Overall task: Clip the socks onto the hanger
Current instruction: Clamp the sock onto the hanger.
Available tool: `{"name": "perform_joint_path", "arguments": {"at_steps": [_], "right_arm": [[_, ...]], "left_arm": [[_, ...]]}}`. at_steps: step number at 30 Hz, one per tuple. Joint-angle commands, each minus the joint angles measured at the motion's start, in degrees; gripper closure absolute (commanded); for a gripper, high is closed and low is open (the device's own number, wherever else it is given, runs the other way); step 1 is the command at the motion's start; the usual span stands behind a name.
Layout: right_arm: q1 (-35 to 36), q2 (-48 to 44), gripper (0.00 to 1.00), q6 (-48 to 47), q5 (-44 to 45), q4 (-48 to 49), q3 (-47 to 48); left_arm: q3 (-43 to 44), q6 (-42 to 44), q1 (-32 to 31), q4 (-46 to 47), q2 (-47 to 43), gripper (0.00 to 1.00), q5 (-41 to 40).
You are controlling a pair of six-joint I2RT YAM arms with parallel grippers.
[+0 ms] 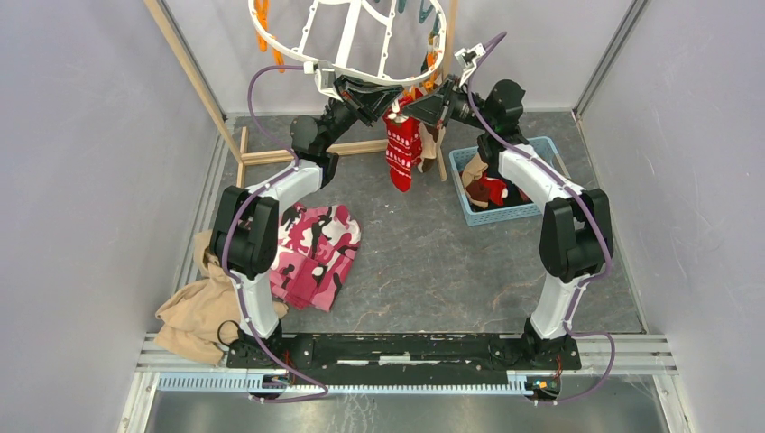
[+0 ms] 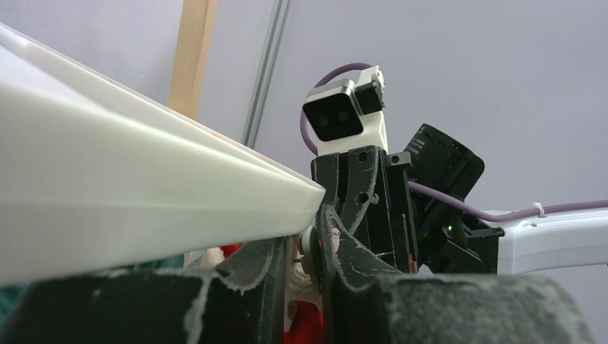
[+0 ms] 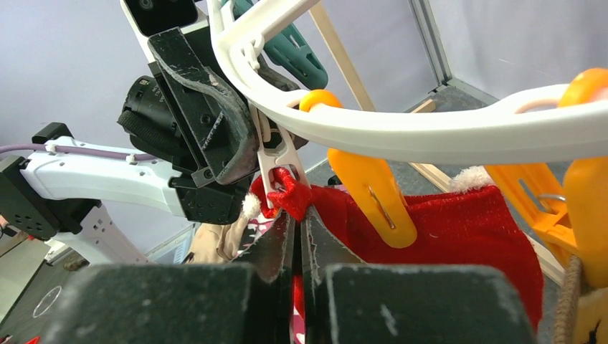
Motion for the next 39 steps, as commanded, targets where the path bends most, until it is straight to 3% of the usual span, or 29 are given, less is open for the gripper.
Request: {"name": "perform_joint_path", "arguments": {"at_steps": [1, 39], "right_arm": [[-0.27, -0.33, 1.00, 3.16, -2.12, 7.34, 1.07], [0.58, -1.05, 0.98, 7.03, -5.22, 9.80, -0.96]], "left_arm": [[1.93, -0.57, 0.25, 0.26, -0.21, 0.98, 0.65], [-0.18, 4.02, 0.30, 3.76, -0.63, 0.96, -0.51]]}}
